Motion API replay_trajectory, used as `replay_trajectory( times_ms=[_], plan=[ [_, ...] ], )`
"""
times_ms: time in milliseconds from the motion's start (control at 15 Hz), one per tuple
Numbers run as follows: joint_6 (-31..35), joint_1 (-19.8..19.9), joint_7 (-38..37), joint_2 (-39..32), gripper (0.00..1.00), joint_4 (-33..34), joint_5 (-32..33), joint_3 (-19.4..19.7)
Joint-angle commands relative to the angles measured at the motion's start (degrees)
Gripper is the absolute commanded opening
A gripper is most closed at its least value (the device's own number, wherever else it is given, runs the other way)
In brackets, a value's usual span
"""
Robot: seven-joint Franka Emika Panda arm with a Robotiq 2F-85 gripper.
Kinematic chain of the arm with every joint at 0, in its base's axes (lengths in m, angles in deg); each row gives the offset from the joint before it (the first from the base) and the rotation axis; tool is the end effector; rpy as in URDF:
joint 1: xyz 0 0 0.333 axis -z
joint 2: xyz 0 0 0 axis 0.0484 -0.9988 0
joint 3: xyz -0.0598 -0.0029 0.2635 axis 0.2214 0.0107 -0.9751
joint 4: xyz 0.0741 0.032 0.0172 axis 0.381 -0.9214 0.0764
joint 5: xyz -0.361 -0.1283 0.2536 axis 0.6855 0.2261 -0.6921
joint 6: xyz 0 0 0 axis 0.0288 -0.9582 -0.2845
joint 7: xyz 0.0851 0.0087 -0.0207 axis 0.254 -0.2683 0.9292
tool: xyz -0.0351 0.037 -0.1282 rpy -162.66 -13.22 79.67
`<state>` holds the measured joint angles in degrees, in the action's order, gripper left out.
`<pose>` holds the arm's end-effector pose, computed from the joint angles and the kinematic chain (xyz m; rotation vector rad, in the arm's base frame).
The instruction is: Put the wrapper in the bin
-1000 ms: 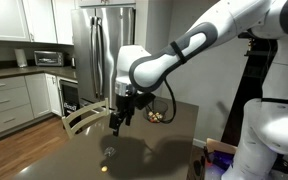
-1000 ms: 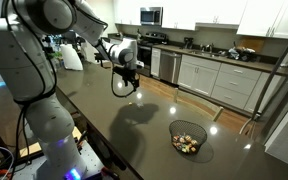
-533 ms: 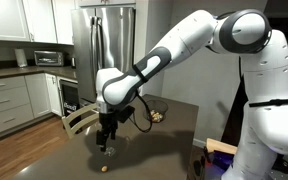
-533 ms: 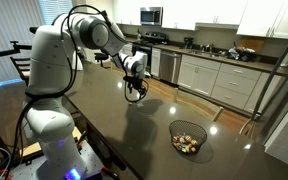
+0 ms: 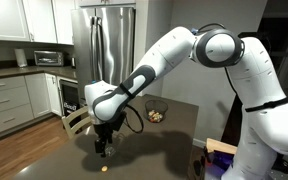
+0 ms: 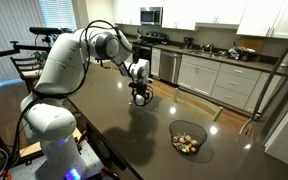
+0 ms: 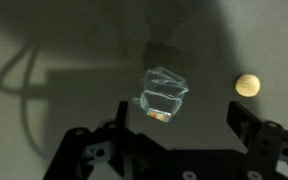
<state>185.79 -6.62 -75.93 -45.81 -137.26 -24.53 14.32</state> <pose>0.6335 0.1700 0.0975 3.0660 0.5316 -0.2225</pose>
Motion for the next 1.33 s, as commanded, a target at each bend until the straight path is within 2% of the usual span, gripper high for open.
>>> replay_trajectory(
  times_ms=[0,200,800,933,1267],
  plan=[
    [-4.4,-2.2,-1.0,-2.5,0.81,4.1,5.3,2.4],
    [-5.1,-2.2,-0.8,-3.3,0.60,5.3,6.9,2.8],
    [-5.3,-0.9,0.1,-3.9,0.03,5.7,5.6,2.6],
    [-5.8,-0.7,0.1,-3.2,0.00,5.7,5.4,2.6],
    [-7.9,-1.0,-2.4,2.0,0.01,4.4,6.9,4.6]
  ],
)
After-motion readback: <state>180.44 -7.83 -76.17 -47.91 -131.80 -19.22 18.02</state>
